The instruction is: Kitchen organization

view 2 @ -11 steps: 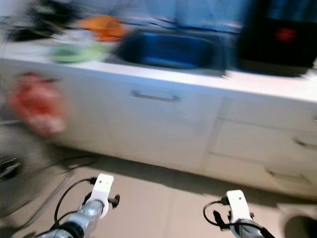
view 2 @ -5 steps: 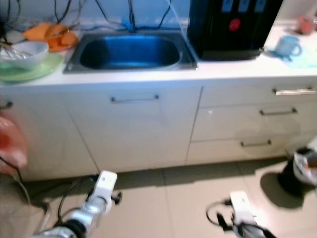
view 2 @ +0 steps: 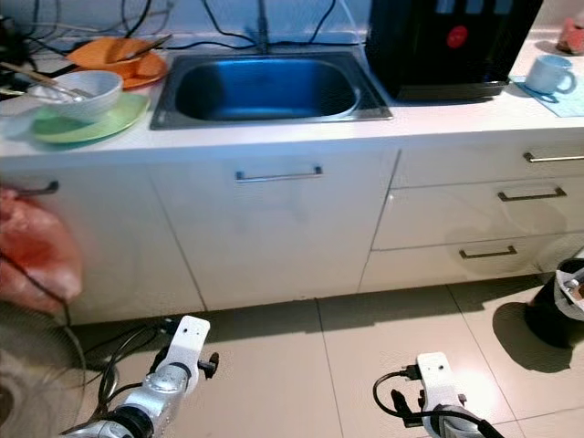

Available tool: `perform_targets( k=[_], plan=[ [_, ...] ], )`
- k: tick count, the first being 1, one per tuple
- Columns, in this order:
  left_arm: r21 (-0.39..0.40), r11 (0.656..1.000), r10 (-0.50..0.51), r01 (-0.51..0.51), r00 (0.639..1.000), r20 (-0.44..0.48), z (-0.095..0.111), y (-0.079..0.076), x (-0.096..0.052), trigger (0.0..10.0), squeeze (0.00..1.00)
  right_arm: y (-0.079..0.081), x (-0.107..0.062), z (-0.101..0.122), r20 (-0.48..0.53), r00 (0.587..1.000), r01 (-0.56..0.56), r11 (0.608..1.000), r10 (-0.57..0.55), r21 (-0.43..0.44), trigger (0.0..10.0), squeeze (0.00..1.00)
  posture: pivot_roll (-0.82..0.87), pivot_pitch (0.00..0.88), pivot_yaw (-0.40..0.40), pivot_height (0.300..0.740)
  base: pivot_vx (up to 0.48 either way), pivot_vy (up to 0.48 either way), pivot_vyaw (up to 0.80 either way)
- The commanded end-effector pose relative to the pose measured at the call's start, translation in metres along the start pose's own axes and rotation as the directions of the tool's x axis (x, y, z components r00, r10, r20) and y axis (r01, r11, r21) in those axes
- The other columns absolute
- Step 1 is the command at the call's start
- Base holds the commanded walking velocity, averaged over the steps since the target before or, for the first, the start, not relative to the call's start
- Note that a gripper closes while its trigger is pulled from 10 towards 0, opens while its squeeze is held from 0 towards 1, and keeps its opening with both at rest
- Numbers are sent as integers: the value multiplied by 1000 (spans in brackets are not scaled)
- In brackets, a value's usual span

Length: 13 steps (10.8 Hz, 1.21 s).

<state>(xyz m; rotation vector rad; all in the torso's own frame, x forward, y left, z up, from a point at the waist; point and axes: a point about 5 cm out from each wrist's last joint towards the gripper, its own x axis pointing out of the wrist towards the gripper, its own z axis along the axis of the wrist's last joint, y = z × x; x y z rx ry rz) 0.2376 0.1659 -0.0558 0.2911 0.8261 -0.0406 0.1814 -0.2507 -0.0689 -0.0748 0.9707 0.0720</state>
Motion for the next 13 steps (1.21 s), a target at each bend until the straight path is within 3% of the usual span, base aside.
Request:
perform_targets(
  k=[1, 3, 7, 8, 9, 10, 11, 12, 13],
  plan=[
    [21, 1000, 4, -4, 1000, -2, -1, 0, 0, 10000, 0, -4, -1, 1, 8, 1000, 7, 1000, -7, -8, 10000, 0, 34, 28, 19, 740, 0, 0, 0],
    [9, 1000, 20, -20, 1000, 23, 0, 0, -1, 10000, 0, -4, -2, 2, 26, 1000, 2, 1000, -2, -4, 10000, 0, 31, 32, 16, 740, 0, 0, 0],
    [10, 1000, -24, 22, 970, 240, 16, -4, -5, 10000, 0, 1, -4, 13, 218, 974, -84, 994, 67, 73, 10000, 0, 53, 49, 9, 740, 0, 0, 0],
    [24, 999, -44, 39, 955, 294, 20, -5, -6, 10000, 0, 34, 6, 62, 351, 926, -146, 989, 136, 2, 10000, 0, 55, 54, 10, 740, 0, 0, 0],
    [61, 998, -48, 31, 951, 306, 22, -5, -7, 10000, 0, 77, 10, 123, 471, 859, -193, 979, 199, -62, 10000, 0, 51, 56, 10, 740, 0, 0, 0],
    [33, 999, -41, 30, 909, 414, 50, 15, -8, 10000, 0, 89, 3, 150, 563, 795, -220, 972, 226, -79, 10000, 0, 51, 59, 10, 740, 0, 0, 0],
    [-78, 992, -29, 96, 791, 611, 104, 48, -24, 10000, 0, 90, -9, 168, 656, 717, -225, 969, 235, -102, 10000, 0, 48, 61, 14, 740, 0, 0, 0],
    [-73, 993, -14, 91, 714, 700, 118, 51, -36, 10000, 0, 93, -21, 180, 720, 647, -222, 965, 251, -138, 10000, 0, 42, 62, 19, 740, 0, 0, 0],
    [-69, 996, 19, 56, 616, 787, 130, 54, -60, 10000, 0, 93, -37, 191, 776, 584, -168, 971, 238, -171, 10000, 0, 42, 60, 23, 740, 0, 0, 0]
  ],
)
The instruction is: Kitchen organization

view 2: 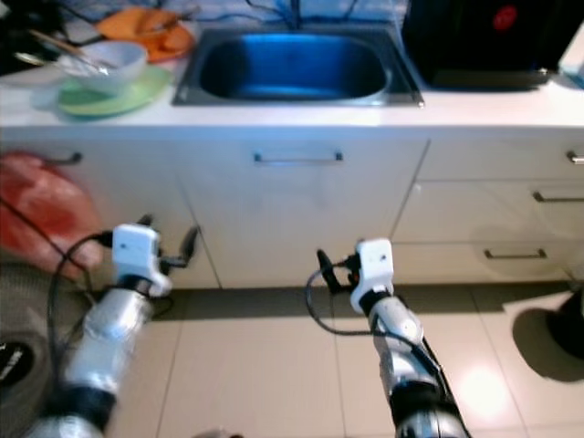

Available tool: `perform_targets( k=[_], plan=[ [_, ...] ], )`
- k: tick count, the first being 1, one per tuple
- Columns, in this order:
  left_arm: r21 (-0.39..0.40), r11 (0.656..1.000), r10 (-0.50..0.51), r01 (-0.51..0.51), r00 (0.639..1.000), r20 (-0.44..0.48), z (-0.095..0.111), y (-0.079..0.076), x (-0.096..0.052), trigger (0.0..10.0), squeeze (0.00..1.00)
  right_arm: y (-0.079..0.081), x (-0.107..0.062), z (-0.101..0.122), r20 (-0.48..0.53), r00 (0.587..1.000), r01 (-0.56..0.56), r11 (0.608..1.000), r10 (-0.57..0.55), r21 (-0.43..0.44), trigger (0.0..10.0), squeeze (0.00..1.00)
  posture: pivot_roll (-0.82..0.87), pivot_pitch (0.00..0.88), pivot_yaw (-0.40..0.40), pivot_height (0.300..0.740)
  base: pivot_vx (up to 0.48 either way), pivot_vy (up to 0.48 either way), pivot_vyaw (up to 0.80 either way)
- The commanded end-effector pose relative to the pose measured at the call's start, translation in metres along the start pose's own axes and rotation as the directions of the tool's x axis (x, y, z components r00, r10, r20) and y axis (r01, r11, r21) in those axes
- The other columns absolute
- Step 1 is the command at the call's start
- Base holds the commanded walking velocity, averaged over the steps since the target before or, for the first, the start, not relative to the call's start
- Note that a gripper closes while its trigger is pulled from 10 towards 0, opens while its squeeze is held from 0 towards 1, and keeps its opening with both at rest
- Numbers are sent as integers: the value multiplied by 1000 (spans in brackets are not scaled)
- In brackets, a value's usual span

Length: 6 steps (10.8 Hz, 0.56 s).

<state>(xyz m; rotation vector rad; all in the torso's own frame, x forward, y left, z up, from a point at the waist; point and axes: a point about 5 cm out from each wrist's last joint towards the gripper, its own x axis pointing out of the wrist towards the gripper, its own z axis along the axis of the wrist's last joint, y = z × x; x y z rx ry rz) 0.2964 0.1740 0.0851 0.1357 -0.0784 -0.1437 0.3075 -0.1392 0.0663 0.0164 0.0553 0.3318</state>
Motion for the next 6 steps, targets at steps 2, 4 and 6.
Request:
perform_targets(
  k=[2, 4, 6],
  plan=[
    [-27, 1000, 5, -4, 999, 49, 29, 4, -8, 10000, 0, -8, -6, 22, 50, 996, 76, 997, -77, 7, 10000, 0, 48, 58, 25, 740, 0, 0, 0],
    [-20, 1000, -4, 6, 998, 60, 35, 3, -15, 10000, 0, -16, -11, 40, 92, 986, 140, 990, -137, -31, 10000, 0, 49, 52, 26, 740, 0, 0, 0],
    [-11, 1000, 11, -10, 998, 69, 50, 4, -25, 10000, 0, -25, -23, 64, 143, 969, 210, 977, -201, -48, 10000, 0, 41, 49, 28, 740, 0, 0, 0]
  ],
)
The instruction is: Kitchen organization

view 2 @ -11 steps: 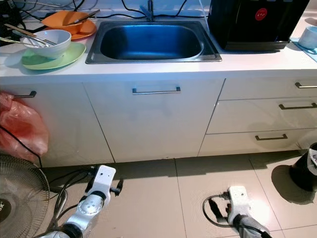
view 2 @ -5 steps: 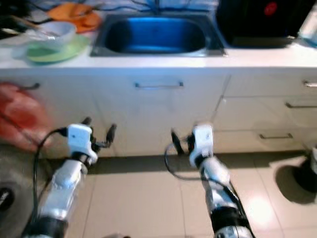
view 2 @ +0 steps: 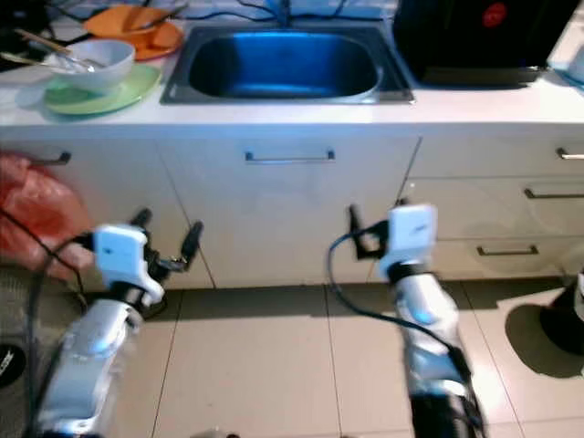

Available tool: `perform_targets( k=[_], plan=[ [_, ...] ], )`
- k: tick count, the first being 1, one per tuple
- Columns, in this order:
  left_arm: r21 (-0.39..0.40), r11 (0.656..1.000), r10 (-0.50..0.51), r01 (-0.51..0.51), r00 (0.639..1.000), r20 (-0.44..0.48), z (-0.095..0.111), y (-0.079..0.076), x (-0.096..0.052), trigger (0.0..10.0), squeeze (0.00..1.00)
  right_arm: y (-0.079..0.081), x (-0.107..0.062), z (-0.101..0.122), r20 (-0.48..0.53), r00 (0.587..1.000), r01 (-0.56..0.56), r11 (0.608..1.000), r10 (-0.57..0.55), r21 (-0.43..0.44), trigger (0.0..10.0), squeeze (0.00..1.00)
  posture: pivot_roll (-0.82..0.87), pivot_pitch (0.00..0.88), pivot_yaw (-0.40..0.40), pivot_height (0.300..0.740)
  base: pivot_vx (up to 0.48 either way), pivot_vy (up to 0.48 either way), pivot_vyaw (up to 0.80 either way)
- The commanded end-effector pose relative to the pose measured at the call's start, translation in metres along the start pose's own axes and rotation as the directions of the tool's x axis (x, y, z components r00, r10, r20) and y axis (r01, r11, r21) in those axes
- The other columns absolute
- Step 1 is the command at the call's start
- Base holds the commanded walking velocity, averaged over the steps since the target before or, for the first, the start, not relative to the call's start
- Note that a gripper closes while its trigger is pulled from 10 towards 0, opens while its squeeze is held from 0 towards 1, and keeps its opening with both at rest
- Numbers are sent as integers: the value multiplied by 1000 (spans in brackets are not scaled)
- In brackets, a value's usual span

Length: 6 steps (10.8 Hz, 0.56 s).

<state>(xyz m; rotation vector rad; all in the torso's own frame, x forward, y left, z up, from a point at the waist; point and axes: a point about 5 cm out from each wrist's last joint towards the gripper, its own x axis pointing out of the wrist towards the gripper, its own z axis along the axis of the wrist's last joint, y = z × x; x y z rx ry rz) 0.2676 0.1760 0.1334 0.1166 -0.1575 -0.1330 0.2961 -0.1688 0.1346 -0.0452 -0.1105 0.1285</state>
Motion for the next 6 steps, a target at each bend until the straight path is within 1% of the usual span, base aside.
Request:
perform_targets(
  k=[1, 2, 3, 4, 5, 6],
  plan=[
    [17, 1000, -14, 13, 1000, 26, 8, 0, 0, 10000, 0, -3, -4, 4, 5, 1000, 17, 1000, -17, 2, 10000, 0, 38, 48, 30, 740, 0, 0, 0],
    [18, 1000, -26, 26, 999, 35, 8, -2, 0, 10000, 0, -2, -6, 8, 11, 999, 32, 999, -32, 11, 10000, 0, 33, 45, 36, 740, 0, 0, 0],
    [3, 999, -38, 38, 999, 21, 5, -7, -1, 10000, 0, 1, -7, 7, 17, 997, 70, 997, -69, -22, 10000, 0, 32, 38, 44, 740, 0, 0, 0],
    [-9, 999, -39, 39, 999, 15, 5, -9, 0, 10000, 0, 6, -7, 5, -4, 997, 79, 996, -80, -30, 10000, 0, 36, 32, 43, 740, 0, 0, 0],
    [-19, 1000, -8, 8, 1000, 10, 6, -7, 4, 10000, 0, 18, -3, 8, 3, 1000, 15, 1000, -15, -28, 10000, 0, 37, 21, 37, 740, 0, 0, 0],
    [-21, 1000, -2, 2, 1000, 10, 6, -8, 5, 10000, 0, 21, -3, 9, 12, 1000, 1, 1000, -1, -13, 10000, 0, 37, 21, 37, 740, 0, 0, 0]
  ],
)
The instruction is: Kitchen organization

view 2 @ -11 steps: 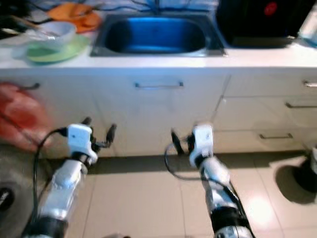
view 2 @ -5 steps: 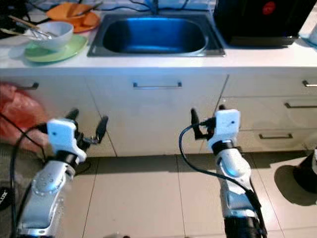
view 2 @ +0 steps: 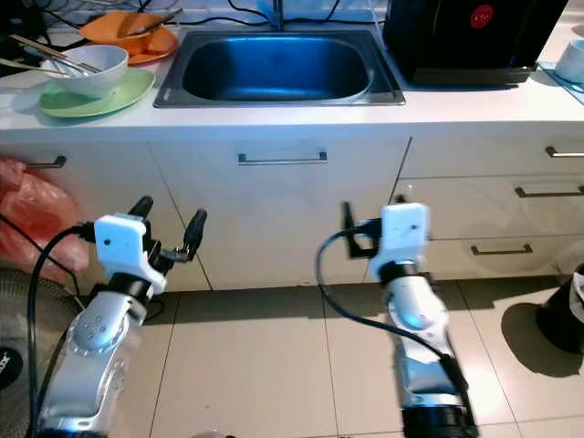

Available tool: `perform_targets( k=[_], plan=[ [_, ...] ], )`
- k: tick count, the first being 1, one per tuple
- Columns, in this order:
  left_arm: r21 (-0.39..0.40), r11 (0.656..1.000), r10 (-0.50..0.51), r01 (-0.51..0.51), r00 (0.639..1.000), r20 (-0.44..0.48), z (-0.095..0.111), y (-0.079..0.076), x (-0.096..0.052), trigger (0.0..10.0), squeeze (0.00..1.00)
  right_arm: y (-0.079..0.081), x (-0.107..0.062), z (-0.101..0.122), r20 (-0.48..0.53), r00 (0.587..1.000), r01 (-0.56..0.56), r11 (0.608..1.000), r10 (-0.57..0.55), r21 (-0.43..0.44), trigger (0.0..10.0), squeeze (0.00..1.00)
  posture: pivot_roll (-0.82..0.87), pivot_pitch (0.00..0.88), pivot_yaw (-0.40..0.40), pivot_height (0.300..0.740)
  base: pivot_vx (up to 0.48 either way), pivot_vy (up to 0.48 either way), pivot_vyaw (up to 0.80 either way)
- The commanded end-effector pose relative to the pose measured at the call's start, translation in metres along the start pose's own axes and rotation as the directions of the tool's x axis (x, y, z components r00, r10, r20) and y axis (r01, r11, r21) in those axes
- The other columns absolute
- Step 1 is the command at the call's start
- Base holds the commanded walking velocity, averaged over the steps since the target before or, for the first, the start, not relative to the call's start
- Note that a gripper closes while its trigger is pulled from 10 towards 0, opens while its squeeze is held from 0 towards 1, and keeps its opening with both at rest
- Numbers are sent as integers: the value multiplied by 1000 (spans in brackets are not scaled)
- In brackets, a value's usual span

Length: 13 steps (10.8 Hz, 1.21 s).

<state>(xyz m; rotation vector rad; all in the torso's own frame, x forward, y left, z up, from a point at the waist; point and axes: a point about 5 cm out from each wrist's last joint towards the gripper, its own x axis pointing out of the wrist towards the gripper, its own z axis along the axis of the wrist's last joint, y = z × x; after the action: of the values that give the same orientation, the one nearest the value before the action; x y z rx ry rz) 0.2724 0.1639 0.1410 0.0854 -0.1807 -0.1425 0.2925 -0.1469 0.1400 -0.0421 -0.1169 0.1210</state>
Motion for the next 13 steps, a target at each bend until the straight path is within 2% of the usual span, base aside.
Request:
perform_targets(
  k=[1, 2, 4, 6, 7, 9, 13],
  plan=[
    [4, 1000, 16, -16, 1000, -19, -3, 1, 1, 10000, 0, -2, 4, 4, 17, 1000, 9, 1000, -9, 5, 10000, 0, 37, 7, 19, 740, 0, 0, 0],
    [1, 1000, 22, -22, 1000, -22, -4, 2, 2, 10000, 0, -3, 5, 4, 16, 1000, 11, 1000, -11, -5, 10000, 0, 37, 6, 15, 740, 0, 0, 0],
    [-4, 999, 32, -32, 999, -28, -5, 1, 3, 10000, 0, -4, 6, 3, 9, 1000, 11, 1000, -11, -22, 10000, 0, 36, 3, 9, 740, 0, 0, 800],
    [-6, 998, 56, -57, 998, -36, -8, 6, 6, 10000, 0, -4, 6, 4, 12, 1000, 14, 1000, -14, -16, 10000, 0, 32, 7, 7, 740, 0, 0, 0],
    [-28, 997, 79, -78, 997, 24, 5, 7, 12, 10000, 0, -3, 6, 11, 37, 999, 12, 1000, -12, -14, 10000, 0, 30, 14, -2, 740, 0, 0, 0],
    [-31, 999, 46, -43, 994, 100, 24, -1, 18, 10000, 0, 1, 9, 27, 94, 995, -20, 999, 23, -29, 10000, 0, 23, 17, -8, 740, 137, 0, 0],
    [-40, 997, 65, -62, 995, 79, 20, 0, 17, 10000, 0, 4, 9, 28, 100, 994, -40, 998, 44, -38, 10000, 0, 24, 18, -9, 740, 294, 0, 0]
  ],
)
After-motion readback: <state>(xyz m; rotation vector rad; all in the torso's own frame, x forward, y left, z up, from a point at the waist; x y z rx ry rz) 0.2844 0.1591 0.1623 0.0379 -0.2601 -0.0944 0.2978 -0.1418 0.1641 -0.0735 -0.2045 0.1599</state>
